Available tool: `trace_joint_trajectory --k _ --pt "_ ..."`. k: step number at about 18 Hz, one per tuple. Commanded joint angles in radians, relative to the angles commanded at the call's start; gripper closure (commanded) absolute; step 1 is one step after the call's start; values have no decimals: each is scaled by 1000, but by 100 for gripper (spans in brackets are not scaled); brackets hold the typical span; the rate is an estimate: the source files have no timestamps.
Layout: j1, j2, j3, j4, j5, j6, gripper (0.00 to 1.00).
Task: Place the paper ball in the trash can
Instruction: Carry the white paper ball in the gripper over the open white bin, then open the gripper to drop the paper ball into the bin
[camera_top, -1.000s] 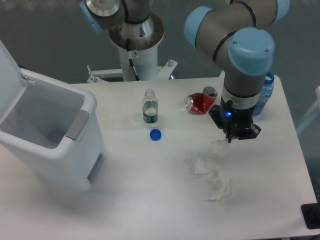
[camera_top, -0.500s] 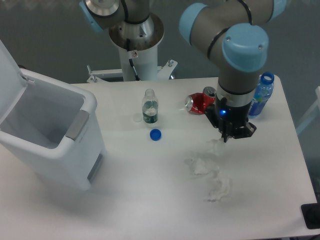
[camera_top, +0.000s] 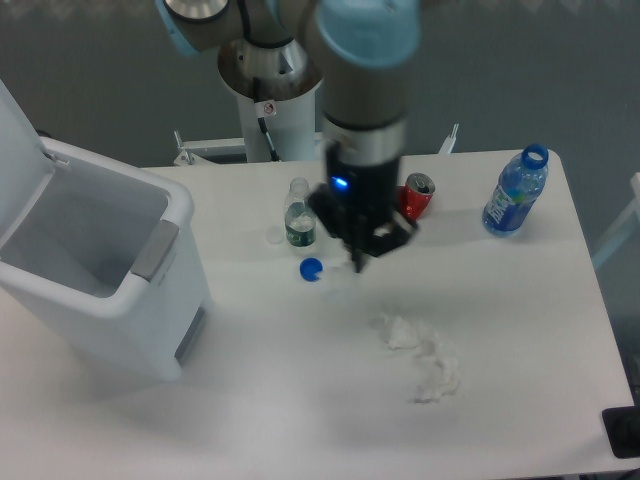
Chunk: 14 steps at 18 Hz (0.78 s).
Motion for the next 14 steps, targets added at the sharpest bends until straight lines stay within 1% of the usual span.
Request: trace_joint_trajectory --k 2,5,6,9,10,11,13,14 --pt "-43 40 -26 3 -14 -38 100" --pt "-109 69 -46 2 -61 -60 100" --pt "-126 75 -60 2 -66 -60 99" --pt "-199 75 -83 3 -68 -60 92" --pt "-212 75 -97 5 -68 -58 87" --pt "-216 74 -103 5 -68 -54 79" --pt "-249 72 -104 5 -69 -48 52" --pt "-256 72 -109 8 -68 -48 50"
